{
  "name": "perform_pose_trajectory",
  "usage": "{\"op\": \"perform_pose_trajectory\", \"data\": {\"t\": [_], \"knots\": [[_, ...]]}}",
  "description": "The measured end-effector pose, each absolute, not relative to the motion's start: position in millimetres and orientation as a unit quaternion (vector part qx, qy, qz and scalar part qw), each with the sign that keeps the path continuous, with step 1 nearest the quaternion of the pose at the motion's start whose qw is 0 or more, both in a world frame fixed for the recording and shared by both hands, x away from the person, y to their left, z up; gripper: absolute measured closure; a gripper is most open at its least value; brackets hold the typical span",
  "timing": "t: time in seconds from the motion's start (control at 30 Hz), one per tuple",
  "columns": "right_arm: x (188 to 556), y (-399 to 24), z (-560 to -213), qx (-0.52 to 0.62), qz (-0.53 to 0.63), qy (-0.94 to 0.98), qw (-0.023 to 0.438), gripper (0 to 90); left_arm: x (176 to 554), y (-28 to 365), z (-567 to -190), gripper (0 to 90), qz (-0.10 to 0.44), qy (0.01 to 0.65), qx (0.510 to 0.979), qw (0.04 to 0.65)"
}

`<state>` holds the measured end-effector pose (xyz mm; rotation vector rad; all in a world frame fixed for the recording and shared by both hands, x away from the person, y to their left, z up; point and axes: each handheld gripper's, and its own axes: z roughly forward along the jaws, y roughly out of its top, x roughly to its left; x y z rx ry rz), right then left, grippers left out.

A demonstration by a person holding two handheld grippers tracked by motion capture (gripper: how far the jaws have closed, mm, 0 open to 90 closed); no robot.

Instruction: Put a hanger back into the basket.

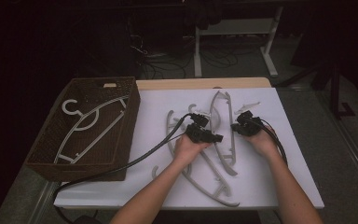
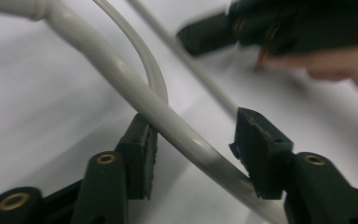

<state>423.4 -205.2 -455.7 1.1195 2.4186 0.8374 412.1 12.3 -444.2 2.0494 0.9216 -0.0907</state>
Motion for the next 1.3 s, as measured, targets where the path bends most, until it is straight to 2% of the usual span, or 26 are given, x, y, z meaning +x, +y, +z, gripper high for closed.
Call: {"op": "perform_pose_trajectory", "data": {"t": [0.2, 0.63, 0.9, 0.93, 1.1, 1.3], "knots": [[424, -206, -456, 0.396, 0.301, 0.851, 0.17, 89.0, 417, 12, -431, 62.0, -0.038, 0.376, 0.808, 0.452], [421, -216, -448, 0.402, 0.326, 0.84, 0.164, 88.6, 421, 19, -410, 79.4, -0.028, 0.385, 0.774, 0.503], [416, -230, -443, 0.408, 0.353, 0.827, 0.159, 79.1, 424, 29, -387, 79.9, -0.009, 0.387, 0.758, 0.525], [412, -236, -439, 0.412, 0.363, 0.82, 0.16, 76.1, 421, 37, -367, 80.0, 0.01, 0.377, 0.76, 0.529], [408, -243, -435, 0.419, 0.371, 0.813, 0.161, 69.9, 414, 57, -332, 80.0, 0.04, 0.366, 0.765, 0.528], [406, -244, -431, 0.419, 0.378, 0.809, 0.163, 62.8, 405, 80, -304, 80.0, 0.07, 0.356, 0.773, 0.52]]}}
